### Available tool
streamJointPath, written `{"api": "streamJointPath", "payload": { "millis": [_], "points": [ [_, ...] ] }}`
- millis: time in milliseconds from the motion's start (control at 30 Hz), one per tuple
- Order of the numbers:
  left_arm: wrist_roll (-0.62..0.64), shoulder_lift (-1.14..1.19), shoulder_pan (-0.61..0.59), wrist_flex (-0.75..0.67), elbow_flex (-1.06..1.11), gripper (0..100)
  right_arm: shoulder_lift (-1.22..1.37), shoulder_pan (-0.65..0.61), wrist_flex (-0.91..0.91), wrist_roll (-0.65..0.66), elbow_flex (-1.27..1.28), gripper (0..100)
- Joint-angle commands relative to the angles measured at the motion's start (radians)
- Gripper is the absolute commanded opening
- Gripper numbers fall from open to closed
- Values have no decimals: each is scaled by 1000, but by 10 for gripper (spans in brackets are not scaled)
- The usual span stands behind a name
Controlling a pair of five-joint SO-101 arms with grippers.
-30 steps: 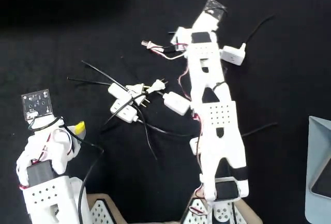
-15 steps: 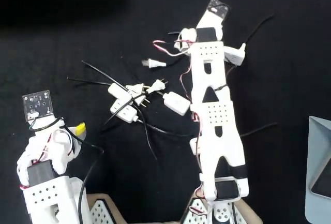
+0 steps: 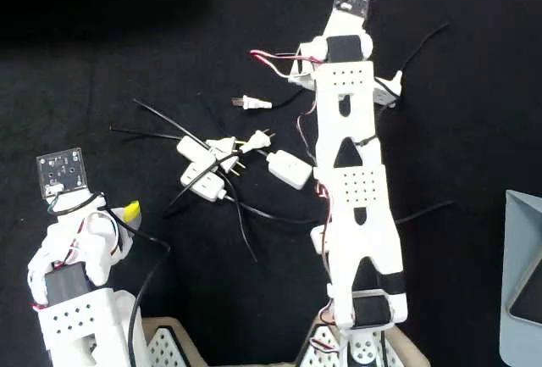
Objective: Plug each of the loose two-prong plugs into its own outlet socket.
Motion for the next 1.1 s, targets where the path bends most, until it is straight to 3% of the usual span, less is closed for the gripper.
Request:
{"api": "streamJointPath", "payload": {
  "millis": [0, 133, 200, 500, 833, 967, 1067],
  "points": [
    [9, -11, -7, -21, -5, 303, -61, -31, 32, -54, -25, 68],
    [9, -11, -7, -21, -5, 303, -2, -91, 32, -161, -18, 221],
    [9, -11, -7, -21, -5, 303, 24, -121, 32, -201, -18, 243],
    [9, -11, -7, -21, -5, 303, 71, -183, -29, -368, -16, 234],
    [9, -11, -7, -21, -5, 303, 200, -183, -109, -371, -19, 229],
    [9, -11, -7, -21, -5, 303, 196, -166, -109, -405, -48, 137],
    [9, -11, -7, -21, -5, 303, 157, -166, -94, -405, -51, 133]
  ]
}}
